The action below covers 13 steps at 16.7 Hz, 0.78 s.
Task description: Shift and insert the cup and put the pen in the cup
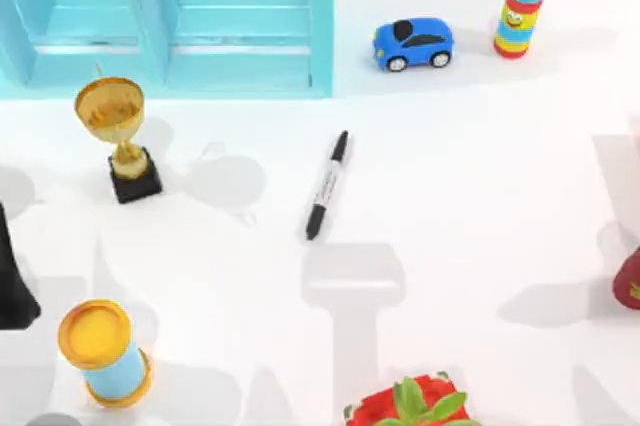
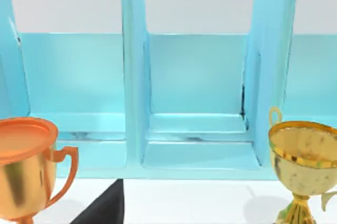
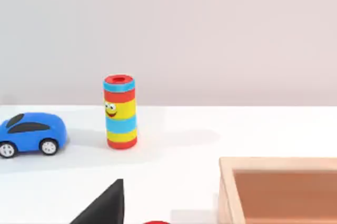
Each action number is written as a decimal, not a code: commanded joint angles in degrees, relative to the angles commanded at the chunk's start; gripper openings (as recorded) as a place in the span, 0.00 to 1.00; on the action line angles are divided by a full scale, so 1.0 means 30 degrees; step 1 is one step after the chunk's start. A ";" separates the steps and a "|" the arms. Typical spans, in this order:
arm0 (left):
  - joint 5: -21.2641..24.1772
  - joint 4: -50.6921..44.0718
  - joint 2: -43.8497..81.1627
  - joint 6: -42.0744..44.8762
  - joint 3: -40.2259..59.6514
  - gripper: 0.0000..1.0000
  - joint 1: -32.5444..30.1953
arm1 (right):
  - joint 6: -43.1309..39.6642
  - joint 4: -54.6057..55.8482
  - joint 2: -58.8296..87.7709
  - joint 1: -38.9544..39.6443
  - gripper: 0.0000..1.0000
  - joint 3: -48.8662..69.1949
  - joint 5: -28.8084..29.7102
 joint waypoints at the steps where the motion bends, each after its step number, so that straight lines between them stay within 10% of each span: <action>1: 0.0000 0.0000 0.0000 0.0000 0.0000 1.00 0.0000 | 0.0000 0.0000 0.0000 0.0000 1.00 0.0000 0.0000; 13: 0.0000 0.0000 0.0000 0.0000 0.0000 1.00 0.0000 | -0.3449 -0.9408 1.3105 -0.3503 1.00 1.1701 0.0021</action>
